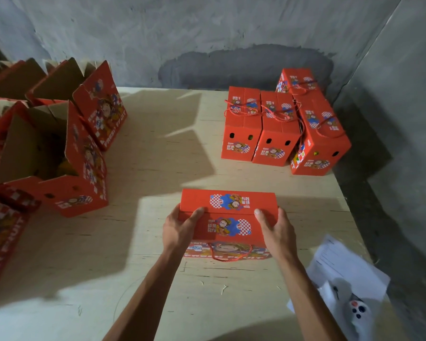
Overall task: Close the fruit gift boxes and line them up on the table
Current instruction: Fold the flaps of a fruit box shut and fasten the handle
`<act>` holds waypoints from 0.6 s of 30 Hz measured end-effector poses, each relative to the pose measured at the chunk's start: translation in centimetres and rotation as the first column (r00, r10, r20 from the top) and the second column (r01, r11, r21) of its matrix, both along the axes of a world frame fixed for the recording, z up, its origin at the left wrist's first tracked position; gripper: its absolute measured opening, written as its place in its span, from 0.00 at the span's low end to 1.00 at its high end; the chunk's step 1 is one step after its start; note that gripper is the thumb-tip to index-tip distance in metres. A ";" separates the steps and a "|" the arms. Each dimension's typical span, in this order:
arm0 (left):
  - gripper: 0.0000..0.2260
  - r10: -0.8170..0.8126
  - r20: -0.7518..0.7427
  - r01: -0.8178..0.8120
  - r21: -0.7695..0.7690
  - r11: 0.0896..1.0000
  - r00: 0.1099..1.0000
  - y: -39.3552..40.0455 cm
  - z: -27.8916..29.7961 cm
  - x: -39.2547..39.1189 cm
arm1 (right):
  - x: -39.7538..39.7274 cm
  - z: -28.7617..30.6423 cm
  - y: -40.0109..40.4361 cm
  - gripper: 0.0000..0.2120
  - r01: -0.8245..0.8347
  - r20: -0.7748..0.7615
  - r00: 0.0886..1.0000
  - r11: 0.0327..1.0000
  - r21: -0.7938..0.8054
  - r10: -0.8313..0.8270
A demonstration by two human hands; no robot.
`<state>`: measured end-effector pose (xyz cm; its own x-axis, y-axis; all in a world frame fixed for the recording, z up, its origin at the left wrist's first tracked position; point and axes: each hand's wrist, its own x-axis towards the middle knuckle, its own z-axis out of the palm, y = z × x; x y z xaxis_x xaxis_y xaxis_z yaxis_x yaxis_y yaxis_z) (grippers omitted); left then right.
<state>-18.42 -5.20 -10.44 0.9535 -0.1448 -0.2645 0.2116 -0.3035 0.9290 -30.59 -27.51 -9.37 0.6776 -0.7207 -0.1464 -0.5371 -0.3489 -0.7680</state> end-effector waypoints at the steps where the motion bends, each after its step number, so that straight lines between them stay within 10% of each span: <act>1: 0.18 -0.023 0.005 0.023 0.010 1.000 1.000 0.1 0.1 0.4 | 0.0 -0.1 0.2 0.23 0.017 -0.006 1.000 1.000 -0.017 -0.017; 6: 0.15 -0.184 0.126 0.146 0.260 0.954 0.975 -1.7 1.9 6.0 | 0.8 -0.5 3.6 0.21 0.235 0.097 0.966 0.971 0.036 -0.238; 9: 0.32 -0.140 0.240 0.033 0.401 0.915 0.961 -3.5 2.1 7.2 | 1.4 -0.4 5.6 0.20 0.305 0.162 0.931 0.940 0.153 -0.328; 14: 0.57 0.262 0.079 -0.271 0.123 0.955 0.962 -3.2 0.7 4.2 | 0.2 -0.5 2.7 0.26 0.237 0.100 0.961 0.953 0.188 -0.259; 18: 0.33 0.329 -0.161 -0.352 -0.141 0.925 0.930 -3.2 -0.4 -0.3 | 1.3 0.1 0.0 0.35 0.100 0.086 0.990 0.989 0.107 -0.110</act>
<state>-18.69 -8.39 -10.84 0.9111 0.1302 -0.3910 0.3985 -0.0364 0.9164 -29.34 -27.51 -9.28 0.6130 -0.7729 -0.1638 -0.4922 -0.2113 -0.8445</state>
